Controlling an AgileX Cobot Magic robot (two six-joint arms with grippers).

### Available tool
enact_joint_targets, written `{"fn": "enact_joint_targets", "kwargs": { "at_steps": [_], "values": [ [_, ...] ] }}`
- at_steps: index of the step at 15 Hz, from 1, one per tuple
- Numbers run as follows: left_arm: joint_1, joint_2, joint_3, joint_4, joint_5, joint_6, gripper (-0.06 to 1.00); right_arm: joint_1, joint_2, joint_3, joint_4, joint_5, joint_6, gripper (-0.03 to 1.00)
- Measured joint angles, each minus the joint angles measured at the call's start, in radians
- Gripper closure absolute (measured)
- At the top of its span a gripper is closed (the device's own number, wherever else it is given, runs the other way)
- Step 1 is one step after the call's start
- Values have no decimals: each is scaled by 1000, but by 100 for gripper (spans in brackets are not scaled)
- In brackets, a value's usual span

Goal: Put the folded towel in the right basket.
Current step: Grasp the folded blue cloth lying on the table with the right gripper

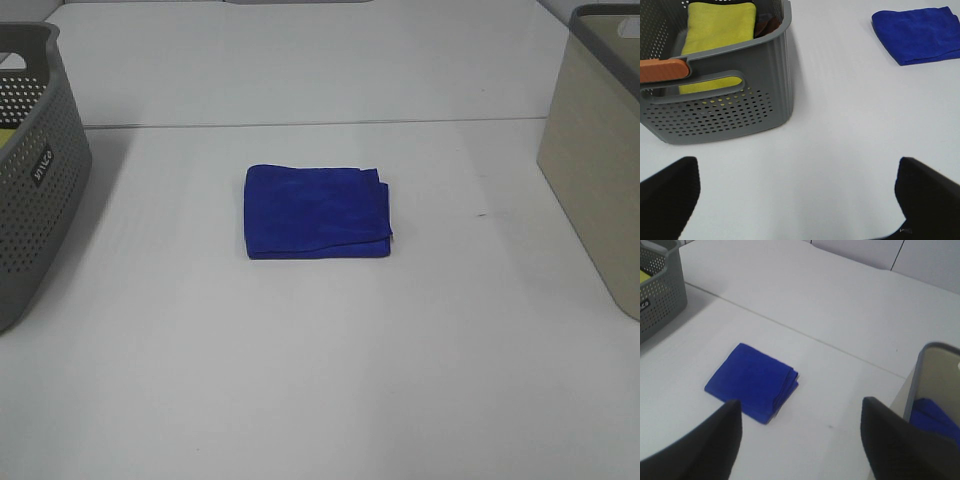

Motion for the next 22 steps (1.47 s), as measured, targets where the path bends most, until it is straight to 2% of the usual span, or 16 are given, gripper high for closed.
{"fn": "enact_joint_targets", "kwargs": {
  "at_steps": [5,9,11,14,16,19,22],
  "values": [
    [0,0,0,0,0,0,-4,0,464,-341,1,-62,-9,30],
    [0,0,0,0,0,0,-4,0,754,-406,80,-62,-1,30],
    [0,0,0,0,0,0,-4,-23,845,-406,190,-53,-2,30],
    [0,0,0,0,0,0,-4,-127,987,-406,523,-29,-134,30],
    [0,0,0,0,0,0,-4,-163,1049,-406,618,-3,-208,30],
    [0,0,0,0,0,0,-4,-179,1171,-407,640,73,-226,30],
    [0,0,0,0,0,0,-4,-182,1288,-407,590,94,-228,30]
  ]
}}
